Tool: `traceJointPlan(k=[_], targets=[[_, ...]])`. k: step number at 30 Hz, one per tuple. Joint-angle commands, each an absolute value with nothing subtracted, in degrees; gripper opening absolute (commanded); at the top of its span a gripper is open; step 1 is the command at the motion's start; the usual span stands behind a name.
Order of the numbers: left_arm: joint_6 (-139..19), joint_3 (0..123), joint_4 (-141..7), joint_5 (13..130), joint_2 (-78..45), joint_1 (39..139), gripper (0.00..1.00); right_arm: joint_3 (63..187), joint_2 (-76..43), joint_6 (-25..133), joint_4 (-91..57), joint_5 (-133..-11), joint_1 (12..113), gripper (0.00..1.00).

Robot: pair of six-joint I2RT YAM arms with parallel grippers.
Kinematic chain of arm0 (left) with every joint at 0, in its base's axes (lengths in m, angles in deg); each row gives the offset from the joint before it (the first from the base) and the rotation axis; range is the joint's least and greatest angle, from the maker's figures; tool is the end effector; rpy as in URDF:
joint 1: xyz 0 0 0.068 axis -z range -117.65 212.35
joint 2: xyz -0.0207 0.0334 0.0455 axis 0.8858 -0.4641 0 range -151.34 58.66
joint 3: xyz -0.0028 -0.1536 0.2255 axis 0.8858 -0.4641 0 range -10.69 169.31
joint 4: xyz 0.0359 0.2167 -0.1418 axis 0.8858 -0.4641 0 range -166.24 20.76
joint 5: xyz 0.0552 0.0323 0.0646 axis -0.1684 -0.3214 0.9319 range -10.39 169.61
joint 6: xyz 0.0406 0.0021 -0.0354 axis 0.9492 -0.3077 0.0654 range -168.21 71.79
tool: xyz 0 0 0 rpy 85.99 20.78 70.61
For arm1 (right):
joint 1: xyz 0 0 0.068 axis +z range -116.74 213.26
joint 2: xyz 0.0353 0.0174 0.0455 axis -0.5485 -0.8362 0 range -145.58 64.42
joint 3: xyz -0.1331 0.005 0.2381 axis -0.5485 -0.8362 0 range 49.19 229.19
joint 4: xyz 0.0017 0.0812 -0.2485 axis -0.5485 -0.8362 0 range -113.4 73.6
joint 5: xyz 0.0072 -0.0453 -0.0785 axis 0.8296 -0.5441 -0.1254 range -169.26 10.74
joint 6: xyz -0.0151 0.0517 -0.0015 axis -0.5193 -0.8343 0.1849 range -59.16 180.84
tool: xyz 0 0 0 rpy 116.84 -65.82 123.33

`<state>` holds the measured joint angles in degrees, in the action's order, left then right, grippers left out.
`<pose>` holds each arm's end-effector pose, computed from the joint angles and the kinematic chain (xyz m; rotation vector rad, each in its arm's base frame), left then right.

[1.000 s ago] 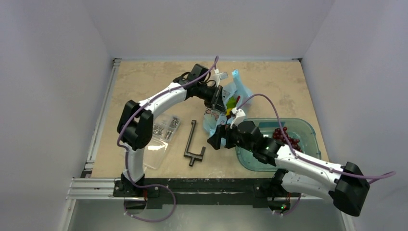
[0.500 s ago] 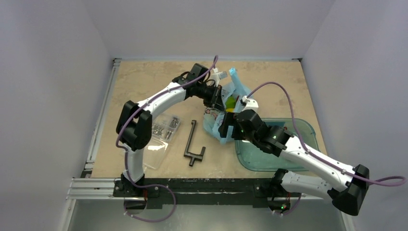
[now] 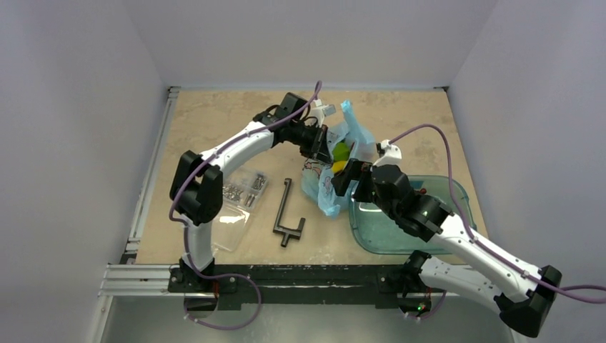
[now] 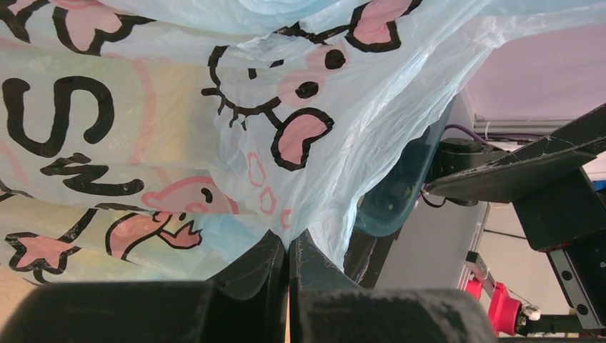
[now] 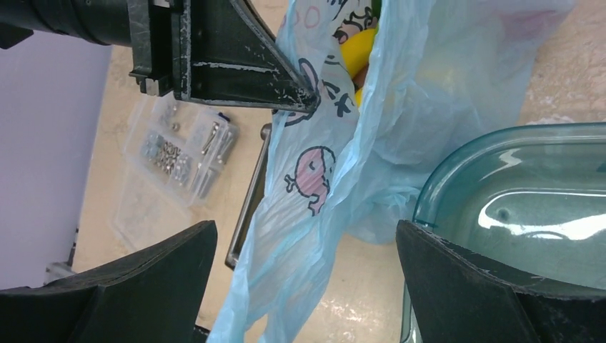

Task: Take the fake fruits out of the plastic bag
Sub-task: Adjust the plastic bag at the center of the board.

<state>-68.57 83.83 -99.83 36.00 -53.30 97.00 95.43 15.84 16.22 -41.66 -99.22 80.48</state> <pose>0.3456 -0.2688 0.2681 0.6951 2.4442 -1.3365 0.1364 0.1295 0.3116 0.1738 2.0767 0.6477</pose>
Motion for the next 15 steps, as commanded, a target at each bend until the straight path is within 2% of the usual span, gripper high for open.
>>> traceJointPlan(k=[1, 5, 10, 13, 15], targets=[[-68.11, 85.1, -99.18, 35.76, -49.39, 95.78, 0.0, 98.73, 15.31, 18.68, -41.83, -105.15, 79.45, 0.99], [-68.51, 84.86, -98.83, 35.45, -48.55, 95.15, 0.0, 100.38, 9.25, 19.17, -40.42, -106.03, 76.58, 0.98], [-68.71, 84.57, -98.56, 35.46, -48.3, 95.08, 0.0, 98.79, 2.15, 21.76, -31.36, -100.65, 73.08, 0.96], [-68.77, 84.67, -98.58, 35.37, -48.47, 94.99, 0.0, 98.44, -3.32, 23.8, -27.64, -103.24, 72.75, 0.9], [-68.5, 84.73, -98.94, 35.8, -48.25, 94.94, 0.0, 98.87, -6.9, 24.03, -27.25, -106.23, 72.16, 0.82]])
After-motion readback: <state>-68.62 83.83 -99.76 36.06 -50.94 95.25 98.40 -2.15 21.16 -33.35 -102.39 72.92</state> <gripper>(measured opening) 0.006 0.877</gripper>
